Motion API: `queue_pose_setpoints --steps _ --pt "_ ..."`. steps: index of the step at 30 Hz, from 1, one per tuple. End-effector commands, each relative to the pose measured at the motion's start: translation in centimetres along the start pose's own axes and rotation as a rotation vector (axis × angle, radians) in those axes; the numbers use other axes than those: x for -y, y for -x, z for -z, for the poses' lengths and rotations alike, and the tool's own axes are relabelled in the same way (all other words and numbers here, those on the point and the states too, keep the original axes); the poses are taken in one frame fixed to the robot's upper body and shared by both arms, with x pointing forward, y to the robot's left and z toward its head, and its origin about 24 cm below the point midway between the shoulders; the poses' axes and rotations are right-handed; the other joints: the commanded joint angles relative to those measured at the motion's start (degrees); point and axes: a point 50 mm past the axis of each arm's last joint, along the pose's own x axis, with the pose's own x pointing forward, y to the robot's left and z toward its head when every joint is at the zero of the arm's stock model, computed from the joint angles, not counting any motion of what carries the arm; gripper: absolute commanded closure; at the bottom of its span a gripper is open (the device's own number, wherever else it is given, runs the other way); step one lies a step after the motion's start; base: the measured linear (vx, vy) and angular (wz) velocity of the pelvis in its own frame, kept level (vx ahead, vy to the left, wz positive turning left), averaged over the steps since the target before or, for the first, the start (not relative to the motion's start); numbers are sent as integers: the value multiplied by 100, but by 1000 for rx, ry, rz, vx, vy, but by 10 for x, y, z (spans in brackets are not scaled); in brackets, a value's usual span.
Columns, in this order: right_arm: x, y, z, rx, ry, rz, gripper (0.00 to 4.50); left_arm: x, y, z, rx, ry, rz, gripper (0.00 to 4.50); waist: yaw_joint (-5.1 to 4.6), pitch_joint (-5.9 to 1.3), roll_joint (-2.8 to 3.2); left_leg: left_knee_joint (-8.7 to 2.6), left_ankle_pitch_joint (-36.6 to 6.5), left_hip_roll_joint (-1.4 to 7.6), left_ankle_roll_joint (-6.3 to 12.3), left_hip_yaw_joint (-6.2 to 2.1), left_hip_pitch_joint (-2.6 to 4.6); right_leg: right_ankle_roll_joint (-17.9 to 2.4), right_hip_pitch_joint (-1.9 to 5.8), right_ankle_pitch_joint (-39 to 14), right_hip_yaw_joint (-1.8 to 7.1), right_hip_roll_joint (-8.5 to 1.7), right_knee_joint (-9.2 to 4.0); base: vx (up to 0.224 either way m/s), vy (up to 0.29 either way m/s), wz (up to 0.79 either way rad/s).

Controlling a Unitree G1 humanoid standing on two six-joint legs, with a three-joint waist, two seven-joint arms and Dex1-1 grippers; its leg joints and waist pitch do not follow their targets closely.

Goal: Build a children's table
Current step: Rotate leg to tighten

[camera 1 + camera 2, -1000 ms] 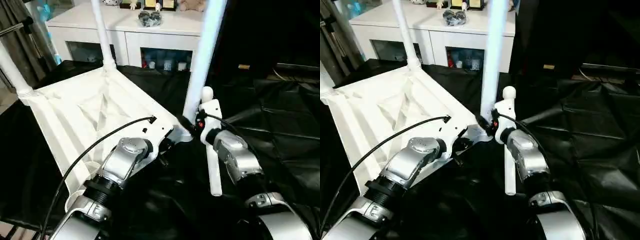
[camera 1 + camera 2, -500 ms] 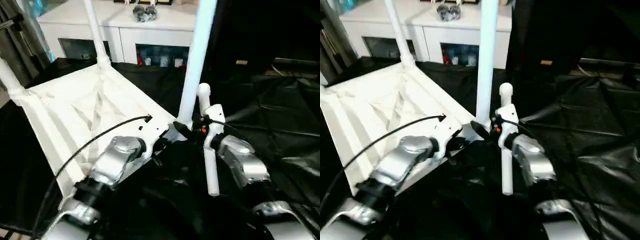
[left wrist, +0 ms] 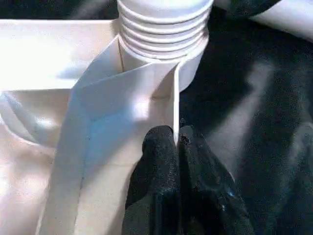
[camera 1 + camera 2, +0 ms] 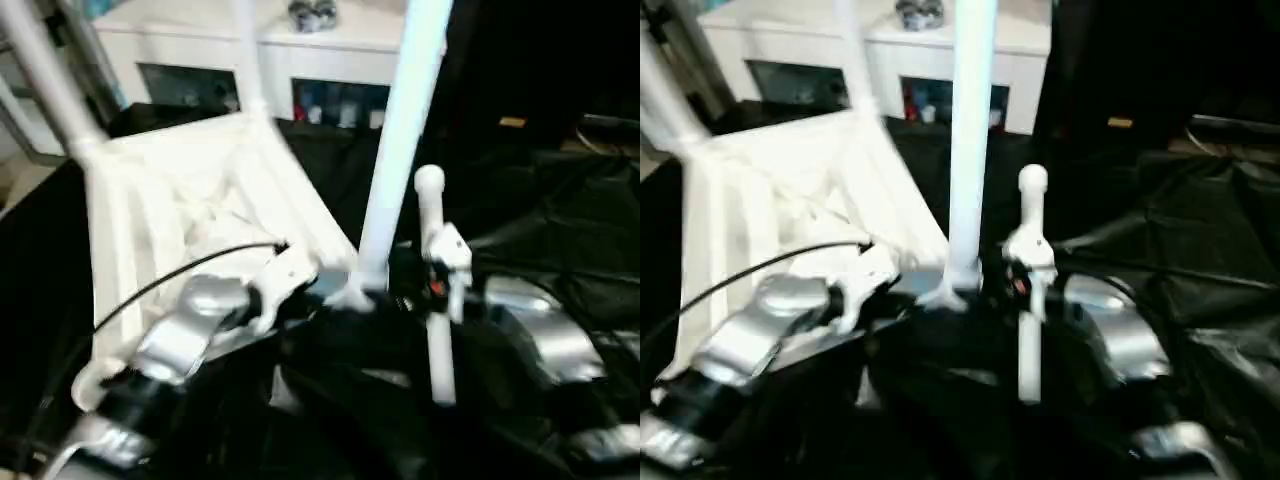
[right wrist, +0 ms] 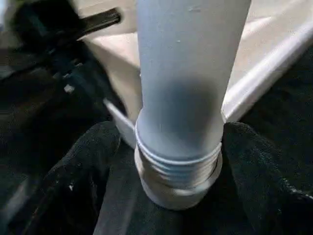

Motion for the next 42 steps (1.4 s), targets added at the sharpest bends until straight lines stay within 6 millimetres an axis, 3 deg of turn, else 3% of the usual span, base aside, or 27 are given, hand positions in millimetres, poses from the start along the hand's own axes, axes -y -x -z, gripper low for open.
queue_pose_setpoints --steps 1,7,15,23,28,33,42 --pt "-17 -9 5 -42 -12 -145 83 11 -4 -2 -1 -47 95 450 9 -264 -26 -343 -491 328 638 -69 18 -1451 342 -444 289 -485 -303 0 0 0" --pt "-21 -7 3 -64 7 -177 83 14 4 3 -27 -74 155 450 -6 -255 -28 -355 -772 308 358 -74 32 -1292 325 -925 308 -480 -335 0 0 0" --pt "-23 -13 6 -88 24 -168 83 14 8 6 -51 -98 175 450 5 -303 -24 -308 -351 294 446 -75 14 -1416 348 -220 298 -472 -240 0 0 0" --pt "-23 -27 5 -73 20 -146 83 17 5 5 -40 -96 180 450 10 -312 -20 -296 -354 292 395 -70 28 -1439 346 -221 298 -467 -229 0 0 0" --pt "-23 -30 4 -66 17 -150 132 17 5 6 -40 -94 179 450 39 -319 -19 -287 -297 293 424 -69 26 -1444 349 -87 297 -465 -204 0 0 0" --pt "-22 -31 4 -69 15 -154 167 17 5 7 -40 -92 174 450 61 -305 -41 -292 -419 289 375 -67 19 -1377 354 -360 302 -477 -223 0 0 0" --pt "-23 -34 9 -62 -13 -132 180 15 4 8 -34 -71 140 450 58 -318 -36 -275 -323 282 401 -69 12 -1385 353 -238 297 -468 -201 0 0 0"
